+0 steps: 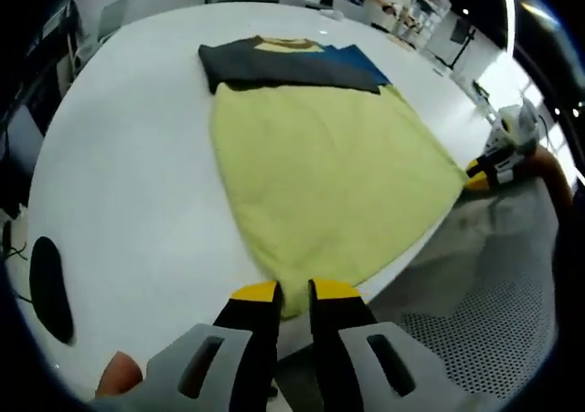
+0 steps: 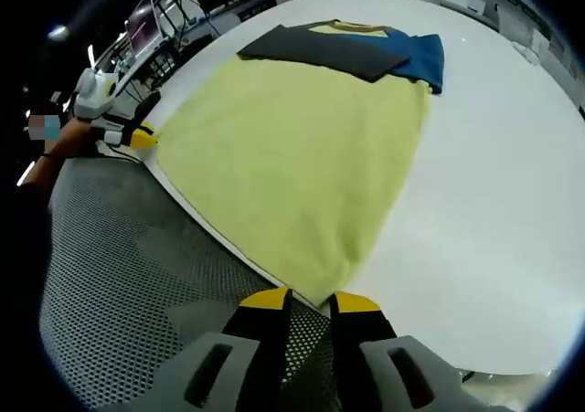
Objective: Fold the garment on the visible template until the final outline fits inside the template.
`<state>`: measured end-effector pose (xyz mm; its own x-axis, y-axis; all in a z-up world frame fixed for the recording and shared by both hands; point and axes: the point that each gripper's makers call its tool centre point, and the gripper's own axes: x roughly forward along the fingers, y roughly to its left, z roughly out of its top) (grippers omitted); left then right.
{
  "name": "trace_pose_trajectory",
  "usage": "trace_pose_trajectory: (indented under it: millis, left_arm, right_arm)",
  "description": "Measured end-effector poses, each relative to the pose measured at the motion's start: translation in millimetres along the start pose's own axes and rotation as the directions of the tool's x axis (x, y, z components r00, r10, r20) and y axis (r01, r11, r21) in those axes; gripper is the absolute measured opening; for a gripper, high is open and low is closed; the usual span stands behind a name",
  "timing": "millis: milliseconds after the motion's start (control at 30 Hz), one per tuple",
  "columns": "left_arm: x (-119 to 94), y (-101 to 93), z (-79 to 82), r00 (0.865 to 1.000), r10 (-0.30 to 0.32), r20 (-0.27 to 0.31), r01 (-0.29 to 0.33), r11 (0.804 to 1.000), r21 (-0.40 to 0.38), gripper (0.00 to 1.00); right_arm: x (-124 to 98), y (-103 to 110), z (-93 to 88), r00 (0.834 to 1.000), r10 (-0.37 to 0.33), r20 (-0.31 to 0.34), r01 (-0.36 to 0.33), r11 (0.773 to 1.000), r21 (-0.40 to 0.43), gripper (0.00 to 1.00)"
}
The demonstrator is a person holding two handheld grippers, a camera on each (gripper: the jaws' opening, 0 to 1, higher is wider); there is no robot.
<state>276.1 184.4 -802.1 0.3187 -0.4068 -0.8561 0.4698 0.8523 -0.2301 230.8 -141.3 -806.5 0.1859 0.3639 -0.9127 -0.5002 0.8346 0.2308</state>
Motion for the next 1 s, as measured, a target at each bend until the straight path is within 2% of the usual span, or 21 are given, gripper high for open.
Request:
trace_pose_trajectory:
  millis: [33, 200, 500, 867, 1000]
  left_arm:
    - [1, 1.0, -0.8, 1.0, 0.002, 0.0, -0.002, 1.0, 0.0, 0.0]
    - [0, 1.2, -1.7, 1.0, -0.001, -0.002, 0.001, 1.0, 0.002, 0.0]
    - [-3, -7.5, -7.5, 0.999, -0.034, -0.017, 0.034, 0.999, 0.015, 0.0]
    - [-1, -16.2, -11.5, 0.996, -0.079, -0.038, 0.08, 0.996, 0.028, 0.0]
    - [-2, -13.8, -10.8, 0.996, -0.079, -0.036, 0.08, 0.997, 0.017, 0.0]
  right_arm:
    - [0, 0, -0.9, 1.0, 0.002, -0.003, -0.002, 1.0, 0.003, 0.12]
    - [0, 0, -4.3, 1.0, 0.012, -0.011, -0.012, 1.0, 0.022, 0.1]
    - [0, -3, 0.4, 1.0, 0.009, 0.022, -0.01, 0.998, 0.068, 0.12]
    - [-2, -20, 2.9, 0.998, -0.031, 0.048, 0.024, 0.991, 0.132, 0.03]
    - [-1, -21, 0.4, 0.999, -0.043, 0.033, 0.039, 0.993, 0.113, 0.0]
